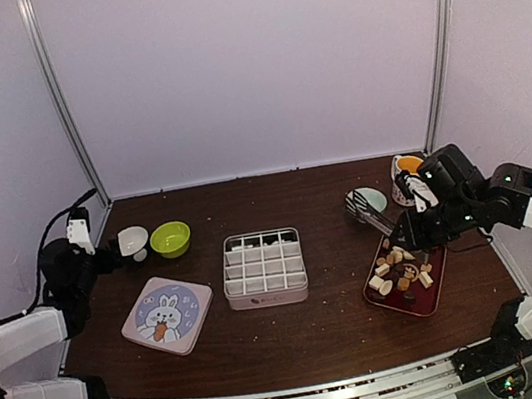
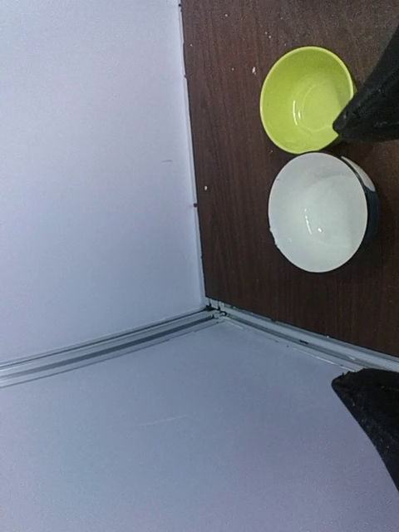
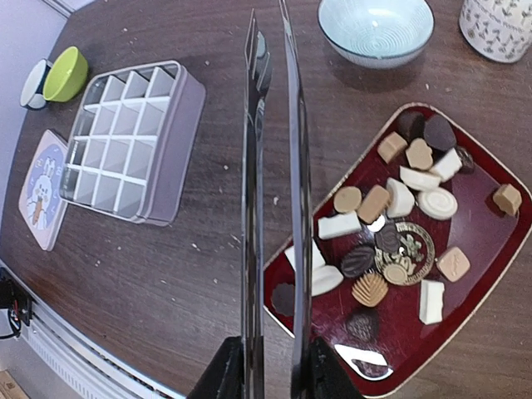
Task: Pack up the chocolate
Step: Pick up the fake chocolate from the plate.
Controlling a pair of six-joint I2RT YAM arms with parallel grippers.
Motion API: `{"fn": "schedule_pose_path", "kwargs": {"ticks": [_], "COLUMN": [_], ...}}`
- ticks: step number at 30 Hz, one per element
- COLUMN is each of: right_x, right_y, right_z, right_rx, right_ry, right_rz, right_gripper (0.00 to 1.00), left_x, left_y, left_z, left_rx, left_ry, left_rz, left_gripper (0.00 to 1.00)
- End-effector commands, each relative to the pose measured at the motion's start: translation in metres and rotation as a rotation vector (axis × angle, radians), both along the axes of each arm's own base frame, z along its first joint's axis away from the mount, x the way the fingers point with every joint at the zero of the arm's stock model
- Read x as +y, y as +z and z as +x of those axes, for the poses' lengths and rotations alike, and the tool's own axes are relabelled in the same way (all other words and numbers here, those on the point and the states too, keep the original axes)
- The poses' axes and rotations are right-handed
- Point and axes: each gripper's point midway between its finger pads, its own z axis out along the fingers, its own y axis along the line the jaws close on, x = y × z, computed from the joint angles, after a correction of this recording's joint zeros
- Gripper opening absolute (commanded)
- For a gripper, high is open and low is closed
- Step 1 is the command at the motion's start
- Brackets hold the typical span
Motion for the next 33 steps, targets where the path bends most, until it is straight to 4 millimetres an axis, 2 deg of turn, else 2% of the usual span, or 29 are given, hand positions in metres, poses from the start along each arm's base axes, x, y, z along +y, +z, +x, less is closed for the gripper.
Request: {"fn": "schedule_pose_path", "kwargs": {"ticks": [1,5,9,13,16,21,27,33], "right_x": [-0.027,-0.038,-0.048,-0.058,-0.065,-0.077,-0.087,-0.093], "right_y": [-0.021,-0.027,-0.029,-0.03,-0.034,-0.031,-0.03,-0.027], "right_z": [-0.02,-0.036,-0.051,-0.065,-0.075,-0.088,-0.098,-0.096], "right_rx": [0.076,0.113,0.155,0.195,0.239,0.281,0.323,0.322], "right_ry": [-0.068,-0.077,-0.083,-0.095,-0.102,-0.119,-0.145,-0.175], "right_rz": [-0.06,-0.063,-0.081,-0.094,-0.116,-0.152,-0.183,-0.202], "right_gripper": [0.23,0.23,0.24,0.24,0.25,0.25,0.26,0.26], "left_x": [-0.005,-0.016,-0.021,-0.029,-0.049,-0.081,-0.104,-0.143], "left_y": [0.027,0.03,0.019,0.005,-0.008,-0.018,-0.003,0.003], "left_z": [-0.011,-0.018,-0.022,-0.023,-0.019,-0.014,-0.016,-0.018], "left_rx": [-0.088,-0.092,-0.048,-0.006,0.059,0.153,0.127,0.125], "left_ry": [-0.039,-0.089,-0.101,-0.109,-0.17,-0.231,-0.309,-0.456], "left_rz": [-0.054,-0.181,-0.305,-0.518,-0.627,-0.607,-0.621,-0.603], "left_gripper": [0.98,0.98,0.98,0.98,0.98,0.98,0.98,0.98]}}
